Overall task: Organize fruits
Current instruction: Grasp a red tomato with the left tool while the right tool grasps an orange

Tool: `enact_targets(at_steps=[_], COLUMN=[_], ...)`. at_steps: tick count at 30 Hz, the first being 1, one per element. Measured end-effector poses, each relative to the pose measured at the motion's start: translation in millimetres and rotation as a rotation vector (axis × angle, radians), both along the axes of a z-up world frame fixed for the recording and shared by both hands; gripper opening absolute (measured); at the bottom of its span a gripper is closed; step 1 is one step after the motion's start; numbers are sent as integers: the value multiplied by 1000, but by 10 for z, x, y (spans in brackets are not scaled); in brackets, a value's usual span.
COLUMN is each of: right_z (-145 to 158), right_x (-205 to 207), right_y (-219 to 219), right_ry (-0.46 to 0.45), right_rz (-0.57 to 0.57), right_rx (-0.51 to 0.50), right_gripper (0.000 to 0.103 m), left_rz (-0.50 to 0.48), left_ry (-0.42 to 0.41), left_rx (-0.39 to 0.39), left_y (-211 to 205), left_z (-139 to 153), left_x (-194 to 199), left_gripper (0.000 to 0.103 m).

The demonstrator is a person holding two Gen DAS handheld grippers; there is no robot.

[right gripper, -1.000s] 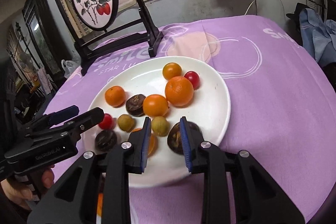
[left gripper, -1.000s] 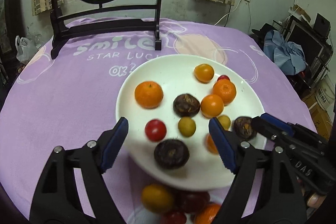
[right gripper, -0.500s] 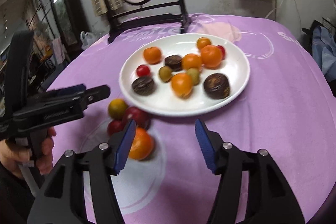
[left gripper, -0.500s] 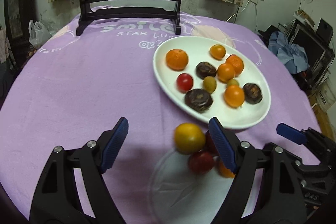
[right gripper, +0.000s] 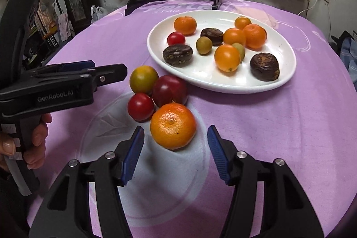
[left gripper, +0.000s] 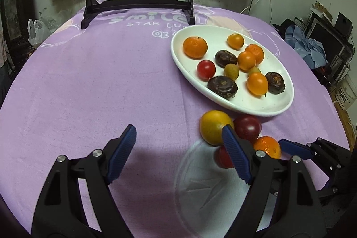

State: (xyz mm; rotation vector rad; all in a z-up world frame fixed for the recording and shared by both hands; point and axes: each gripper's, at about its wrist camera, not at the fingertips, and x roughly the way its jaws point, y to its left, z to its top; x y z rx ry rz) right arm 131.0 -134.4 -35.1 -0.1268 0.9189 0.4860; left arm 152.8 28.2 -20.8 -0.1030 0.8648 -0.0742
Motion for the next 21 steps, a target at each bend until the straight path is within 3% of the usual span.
enact_targets(at_steps=[2, 4, 8, 16, 21], right_z=[-27, -34, -16, 121, 127], right_x=[16, 18, 27, 90, 125], right_y=[38, 66, -27, -622, -658], right_ry=[-1, -18, -5, 10, 10], right_rz=[7, 10, 3, -138, -162], right_rx=[-15, -32, 6, 157, 159], right_gripper=[58, 44, 44, 44, 44], left_rz=[-12, -24, -39, -95, -134], left_ry=[7, 14, 28, 10, -10], left_rx=[-9, -16, -19, 19, 16], left_y=[-19, -37, -78, -253, -338], left_z=[-12, -23, -69, -103, -58], left_x=[0, 3, 8, -51, -111], left_gripper=[81, 81, 81, 81, 81])
